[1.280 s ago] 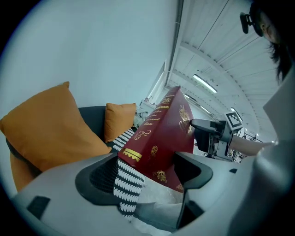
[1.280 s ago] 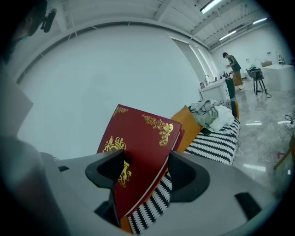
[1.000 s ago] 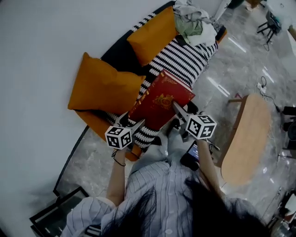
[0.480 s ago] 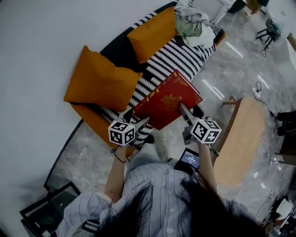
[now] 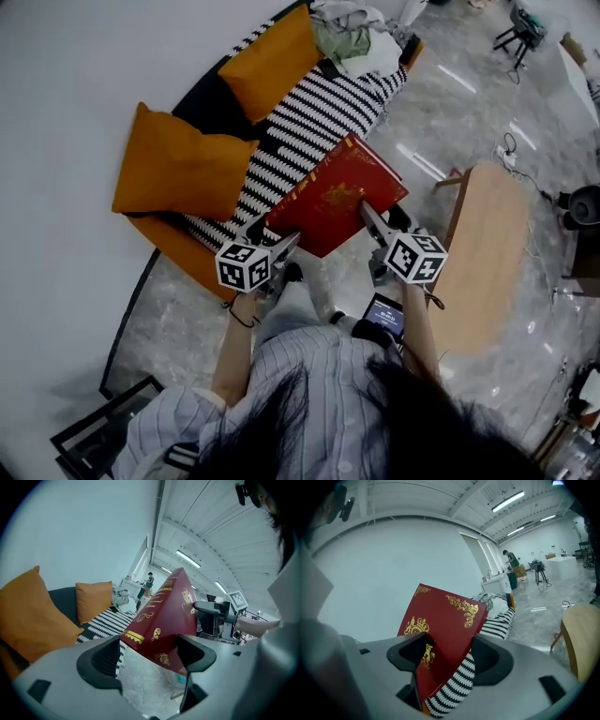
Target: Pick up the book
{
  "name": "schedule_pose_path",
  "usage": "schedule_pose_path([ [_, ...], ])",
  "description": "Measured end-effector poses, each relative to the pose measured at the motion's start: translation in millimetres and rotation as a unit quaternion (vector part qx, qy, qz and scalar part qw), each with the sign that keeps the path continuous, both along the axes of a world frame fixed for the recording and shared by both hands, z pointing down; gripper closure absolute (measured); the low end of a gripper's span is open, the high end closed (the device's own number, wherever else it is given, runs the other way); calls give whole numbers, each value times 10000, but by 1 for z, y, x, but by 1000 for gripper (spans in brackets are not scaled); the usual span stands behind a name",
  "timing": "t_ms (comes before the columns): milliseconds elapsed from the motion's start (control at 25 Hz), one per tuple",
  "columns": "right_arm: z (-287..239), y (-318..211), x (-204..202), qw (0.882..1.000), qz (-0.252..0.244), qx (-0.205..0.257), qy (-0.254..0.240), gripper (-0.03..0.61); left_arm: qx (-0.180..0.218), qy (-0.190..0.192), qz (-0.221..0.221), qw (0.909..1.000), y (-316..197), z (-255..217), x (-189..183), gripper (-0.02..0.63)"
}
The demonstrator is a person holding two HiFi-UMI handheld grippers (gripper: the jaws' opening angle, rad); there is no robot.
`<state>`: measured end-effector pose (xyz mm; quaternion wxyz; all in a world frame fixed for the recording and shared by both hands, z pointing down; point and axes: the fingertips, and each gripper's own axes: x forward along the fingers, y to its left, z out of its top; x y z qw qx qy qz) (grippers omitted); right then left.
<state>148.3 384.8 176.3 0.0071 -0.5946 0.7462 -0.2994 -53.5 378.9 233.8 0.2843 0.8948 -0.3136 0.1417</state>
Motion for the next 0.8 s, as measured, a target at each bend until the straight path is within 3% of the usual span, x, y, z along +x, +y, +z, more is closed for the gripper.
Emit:
schedule_pose_path([
  [360, -10, 61, 36, 9997, 19, 231, -120, 262, 121, 36, -115, 9999, 64, -16, 34, 241],
  [600, -6, 120, 45, 9993, -196, 289, -158, 262, 216, -130, -248, 9994, 127, -16, 43, 241],
  [800, -8, 140, 46, 9987, -444, 232, -83, 262, 152, -164, -430, 9988, 153, -19, 45, 241],
])
